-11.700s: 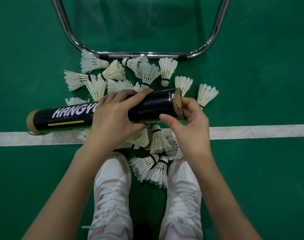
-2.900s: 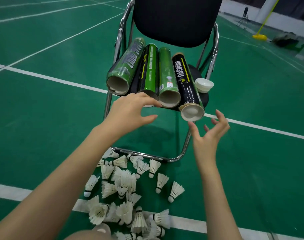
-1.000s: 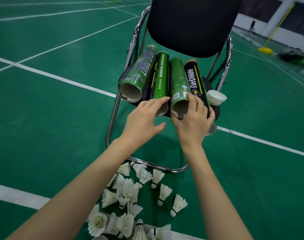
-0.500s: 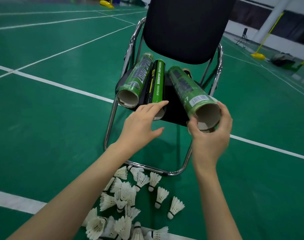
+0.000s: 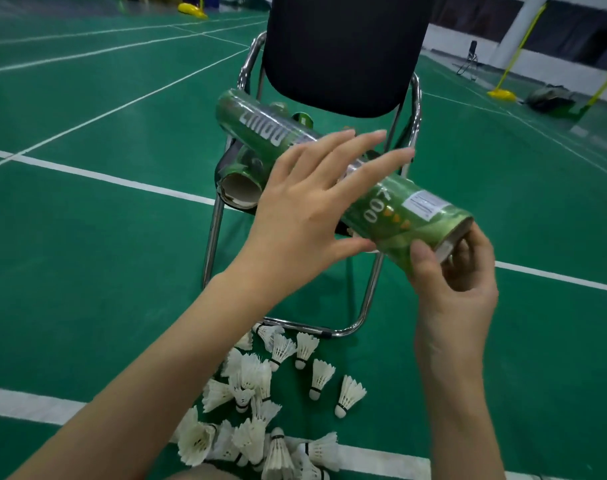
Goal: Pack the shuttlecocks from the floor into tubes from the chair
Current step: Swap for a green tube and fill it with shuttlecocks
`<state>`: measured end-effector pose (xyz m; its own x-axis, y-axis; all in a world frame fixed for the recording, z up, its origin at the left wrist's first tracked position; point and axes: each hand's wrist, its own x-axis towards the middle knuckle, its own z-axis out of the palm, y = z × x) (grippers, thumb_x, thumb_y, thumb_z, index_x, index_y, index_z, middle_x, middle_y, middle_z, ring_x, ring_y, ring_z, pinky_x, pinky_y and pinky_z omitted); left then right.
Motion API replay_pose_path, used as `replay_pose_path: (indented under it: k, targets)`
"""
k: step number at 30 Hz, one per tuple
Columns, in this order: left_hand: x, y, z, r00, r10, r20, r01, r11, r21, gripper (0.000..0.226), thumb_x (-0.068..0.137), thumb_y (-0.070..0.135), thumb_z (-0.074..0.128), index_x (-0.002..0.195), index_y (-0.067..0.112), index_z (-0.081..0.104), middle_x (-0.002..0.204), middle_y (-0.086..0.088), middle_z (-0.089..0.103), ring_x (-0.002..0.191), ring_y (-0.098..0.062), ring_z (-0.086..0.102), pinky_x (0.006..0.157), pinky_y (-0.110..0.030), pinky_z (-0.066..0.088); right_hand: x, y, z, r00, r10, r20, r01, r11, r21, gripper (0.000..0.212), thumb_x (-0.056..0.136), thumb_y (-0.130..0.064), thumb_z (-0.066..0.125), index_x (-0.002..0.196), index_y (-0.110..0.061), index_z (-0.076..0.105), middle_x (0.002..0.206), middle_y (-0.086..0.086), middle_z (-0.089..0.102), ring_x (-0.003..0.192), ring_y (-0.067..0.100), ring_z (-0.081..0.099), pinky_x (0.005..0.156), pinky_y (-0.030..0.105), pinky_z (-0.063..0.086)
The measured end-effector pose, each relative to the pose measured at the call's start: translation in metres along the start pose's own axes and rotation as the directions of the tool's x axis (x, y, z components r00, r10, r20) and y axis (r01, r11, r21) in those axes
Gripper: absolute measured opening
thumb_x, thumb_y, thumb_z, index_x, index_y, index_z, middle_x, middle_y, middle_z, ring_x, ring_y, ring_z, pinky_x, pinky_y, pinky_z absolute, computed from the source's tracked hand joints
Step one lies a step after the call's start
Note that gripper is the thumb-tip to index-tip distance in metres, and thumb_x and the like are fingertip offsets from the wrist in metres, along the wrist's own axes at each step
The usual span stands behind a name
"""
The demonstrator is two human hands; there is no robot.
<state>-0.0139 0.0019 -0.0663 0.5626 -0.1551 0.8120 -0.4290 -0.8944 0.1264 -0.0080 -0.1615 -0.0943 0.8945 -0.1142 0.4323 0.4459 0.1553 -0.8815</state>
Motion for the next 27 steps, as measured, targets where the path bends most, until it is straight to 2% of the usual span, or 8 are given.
replay_pose_path:
  k: [3, 7, 10, 12, 15, 18, 22, 27]
  targets:
    - [-0.006, 0.004, 0.0, 0.994, 0.072, 0.088, -0.075, 0.996, 0.037, 0.077, 0.067, 0.044, 0.075, 0.136, 0.029, 0.044, 0.138, 0.004, 0.048, 0.131, -0.02, 0.038, 0.107, -0.042, 0.026, -0.006, 0.005, -0.012, 0.996, 0.064, 0.058, -0.069, 0.993, 0.09, 0.07, 0.051, -0.051, 0.084, 0.111, -0.026, 0.059, 0.108, -0.002, 0.066, 0.104, 0.015, 0.061, 0.102, 0.051, 0.042]
    - [-0.013, 0.005, -0.001, 0.975, 0.13, 0.182, -0.148, 0.985, 0.088, 0.076, 0.069, 0.042, 0.075, 0.137, 0.031, 0.043, 0.137, 0.002, 0.05, 0.127, -0.021, 0.043, 0.103, -0.042, 0.029, -0.012, 0.007, -0.024, 0.972, 0.17, 0.164, -0.191, 0.974, 0.121, 0.089, 0.046, -0.055, 0.084, 0.121, -0.017, 0.053, 0.103, -0.008, 0.068, 0.104, 0.014, 0.061, 0.099, 0.046, 0.046]
    - [-0.021, 0.004, 0.001, 0.958, 0.141, 0.248, -0.164, 0.984, 0.073, 0.075, 0.071, 0.047, 0.071, 0.138, 0.031, 0.042, 0.133, 0.001, 0.052, 0.123, -0.02, 0.046, 0.102, -0.042, 0.032, -0.016, 0.014, -0.033, 0.947, 0.231, 0.221, -0.261, 0.958, 0.119, 0.086, 0.043, -0.055, 0.085, 0.116, -0.022, 0.055, 0.1, -0.01, 0.069, 0.1, 0.012, 0.063, 0.085, 0.032, 0.054]
    - [-0.03, 0.003, 0.007, 0.949, 0.133, 0.285, -0.153, 0.987, 0.049, 0.07, 0.073, 0.051, 0.065, 0.137, 0.031, 0.043, 0.129, 0.001, 0.054, 0.119, -0.018, 0.05, 0.101, -0.04, 0.034, -0.019, 0.022, -0.037, 0.931, 0.276, 0.239, -0.306, 0.946, 0.102, 0.086, 0.042, -0.056, 0.085, 0.115, -0.022, 0.056, 0.1, -0.01, 0.069, 0.097, 0.011, 0.064, 0.075, 0.025, 0.054]
    - [-0.049, -0.001, 0.018, 0.935, 0.107, 0.339, -0.126, 0.992, 0.032, 0.066, 0.075, 0.056, 0.056, 0.136, 0.032, 0.045, 0.121, 0.001, 0.059, 0.108, -0.018, 0.053, 0.092, -0.033, 0.035, -0.029, 0.039, -0.043, 0.903, 0.334, 0.268, -0.366, 0.927, 0.077, 0.083, 0.042, -0.056, 0.085, 0.113, -0.025, 0.057, 0.1, -0.009, 0.07, 0.096, 0.011, 0.065, 0.072, 0.023, 0.054]
    - [-0.07, -0.009, 0.032, 0.91, 0.069, 0.41, -0.095, 0.994, 0.045, 0.066, 0.075, 0.06, 0.049, 0.136, 0.033, 0.045, 0.115, 0.002, 0.06, 0.103, -0.019, 0.055, 0.087, -0.033, 0.038, -0.04, 0.061, -0.043, 0.866, 0.408, 0.29, -0.444, 0.893, 0.07, 0.078, 0.042, -0.049, 0.086, 0.11, -0.025, 0.058, 0.098, -0.009, 0.071, 0.093, 0.01, 0.067, 0.07, 0.021, 0.054]
    - [-0.103, -0.024, 0.053, 0.885, 0.035, 0.464, -0.064, 0.997, 0.048, 0.073, 0.066, 0.052, 0.065, 0.134, 0.031, 0.047, 0.111, 0.001, 0.061, 0.097, -0.023, 0.058, 0.082, -0.035, 0.041, -0.053, 0.094, -0.041, 0.804, 0.5, 0.322, -0.545, 0.836, 0.063, 0.085, 0.041, -0.053, 0.087, 0.114, -0.023, 0.056, 0.102, -0.006, 0.071, 0.095, 0.013, 0.067, 0.071, 0.022, 0.054]
    - [-0.143, -0.037, 0.083, 0.834, -0.056, 0.548, 0.046, 0.998, 0.032, 0.079, 0.064, 0.049, 0.076, 0.134, 0.032, 0.046, 0.109, 0.0, 0.061, 0.094, -0.024, 0.058, 0.08, -0.034, 0.038, -0.066, 0.137, -0.048, 0.727, 0.599, 0.336, -0.64, 0.768, 0.016, 0.084, 0.044, -0.056, 0.086, 0.117, -0.027, 0.055, 0.111, -0.003, 0.069, 0.105, 0.021, 0.064, 0.078, 0.028, 0.055]
